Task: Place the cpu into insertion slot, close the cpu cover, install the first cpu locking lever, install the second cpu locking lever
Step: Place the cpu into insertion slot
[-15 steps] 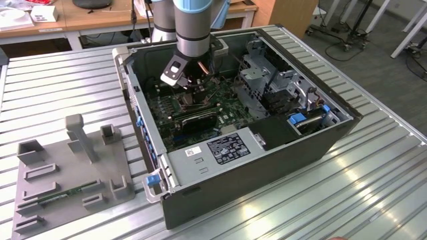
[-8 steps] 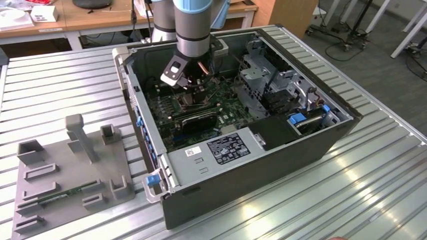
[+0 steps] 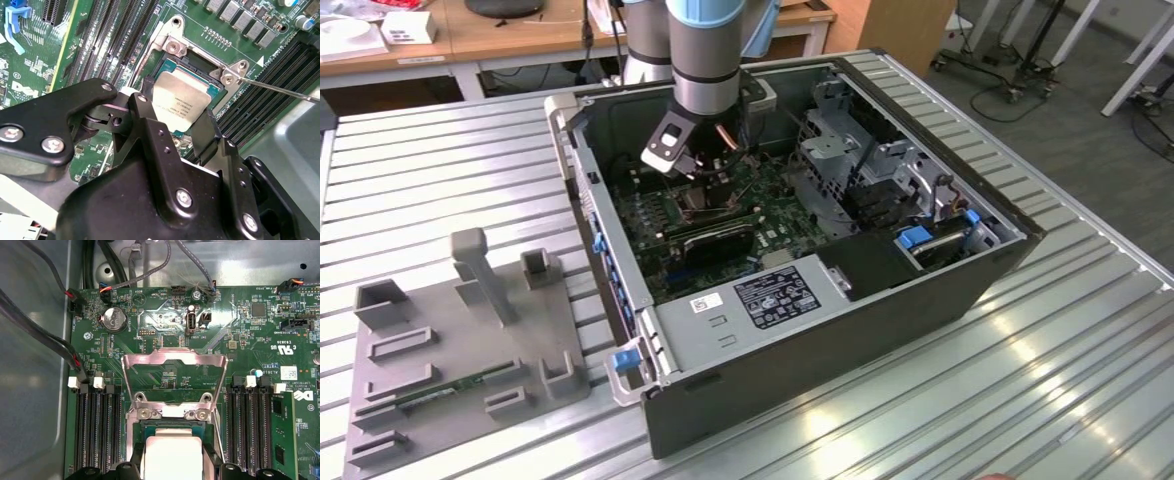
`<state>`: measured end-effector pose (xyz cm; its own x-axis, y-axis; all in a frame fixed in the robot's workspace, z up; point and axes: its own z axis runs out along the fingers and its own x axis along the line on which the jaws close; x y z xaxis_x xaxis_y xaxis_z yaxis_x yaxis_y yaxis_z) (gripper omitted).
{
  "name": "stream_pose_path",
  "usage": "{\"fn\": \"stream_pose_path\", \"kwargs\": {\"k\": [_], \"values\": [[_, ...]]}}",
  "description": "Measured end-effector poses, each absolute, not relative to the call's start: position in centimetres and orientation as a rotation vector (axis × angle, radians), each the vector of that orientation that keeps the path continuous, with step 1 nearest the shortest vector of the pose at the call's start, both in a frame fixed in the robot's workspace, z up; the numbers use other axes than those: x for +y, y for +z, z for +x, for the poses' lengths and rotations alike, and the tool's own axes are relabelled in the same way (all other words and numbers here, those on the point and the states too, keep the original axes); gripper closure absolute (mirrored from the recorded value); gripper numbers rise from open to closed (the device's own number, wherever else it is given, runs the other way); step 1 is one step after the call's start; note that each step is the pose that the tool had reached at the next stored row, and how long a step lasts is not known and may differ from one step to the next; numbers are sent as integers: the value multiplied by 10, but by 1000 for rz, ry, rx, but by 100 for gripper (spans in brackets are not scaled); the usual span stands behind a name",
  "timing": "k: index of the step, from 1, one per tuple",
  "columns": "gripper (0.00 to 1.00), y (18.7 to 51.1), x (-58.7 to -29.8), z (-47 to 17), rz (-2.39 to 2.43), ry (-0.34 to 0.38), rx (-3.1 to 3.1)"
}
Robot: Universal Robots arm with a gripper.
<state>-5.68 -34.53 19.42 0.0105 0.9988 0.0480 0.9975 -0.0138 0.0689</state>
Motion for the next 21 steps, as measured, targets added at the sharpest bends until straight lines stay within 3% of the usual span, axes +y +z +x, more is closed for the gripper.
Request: {"fn": "stream_pose_path", "kwargs": {"k": [21], "values": [[46, 192, -345, -57, 2222, 129, 2195]]}}
